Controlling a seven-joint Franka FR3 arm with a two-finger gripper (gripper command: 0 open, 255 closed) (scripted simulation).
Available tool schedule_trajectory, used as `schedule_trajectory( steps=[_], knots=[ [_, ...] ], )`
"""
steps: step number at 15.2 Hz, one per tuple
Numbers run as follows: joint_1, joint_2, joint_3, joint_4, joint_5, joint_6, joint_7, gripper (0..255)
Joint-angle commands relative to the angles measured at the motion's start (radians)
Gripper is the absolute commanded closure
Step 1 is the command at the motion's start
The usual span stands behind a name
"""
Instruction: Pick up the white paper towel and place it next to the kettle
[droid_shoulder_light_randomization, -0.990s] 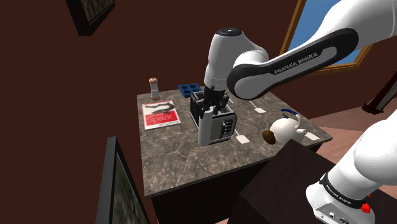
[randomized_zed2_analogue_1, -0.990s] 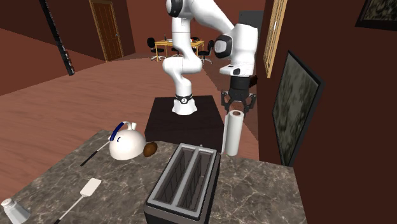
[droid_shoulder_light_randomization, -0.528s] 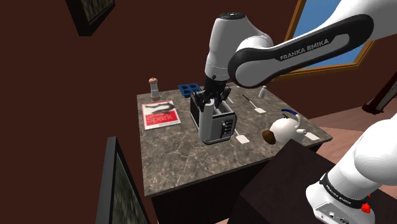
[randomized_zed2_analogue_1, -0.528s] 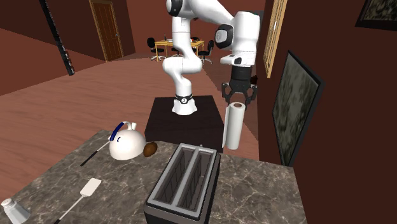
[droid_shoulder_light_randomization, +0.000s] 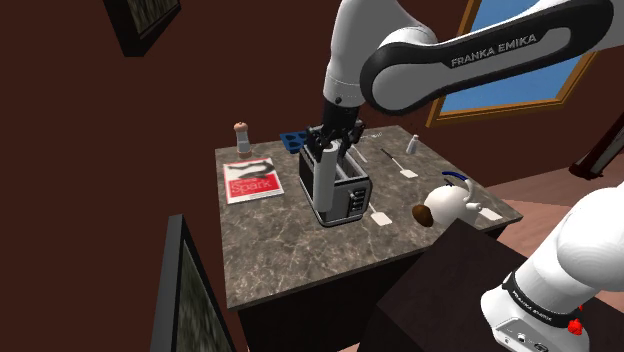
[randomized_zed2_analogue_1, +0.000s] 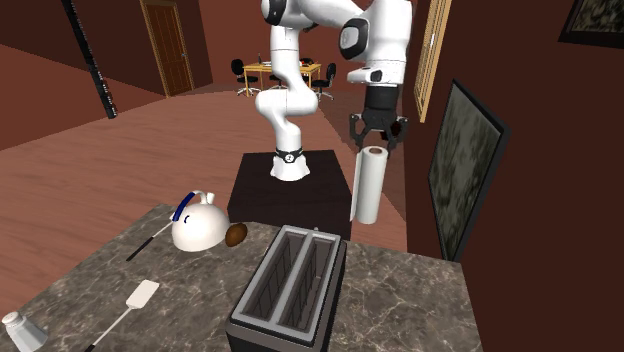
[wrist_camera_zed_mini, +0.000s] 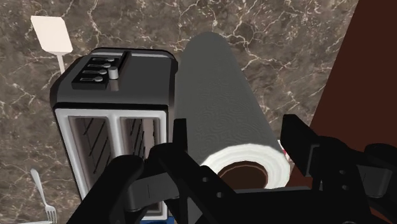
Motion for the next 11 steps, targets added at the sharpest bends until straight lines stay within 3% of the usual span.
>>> schedule_trajectory(
  steps=[1, 11],
  knots=[
    [0.000, -0.006, -0.002, 0.025, 0.004, -0.030, -0.006, 255],
    [-0.001, -0.025, -0.011, 0.141, 0.018, -0.162, -0.028, 255]
  ],
)
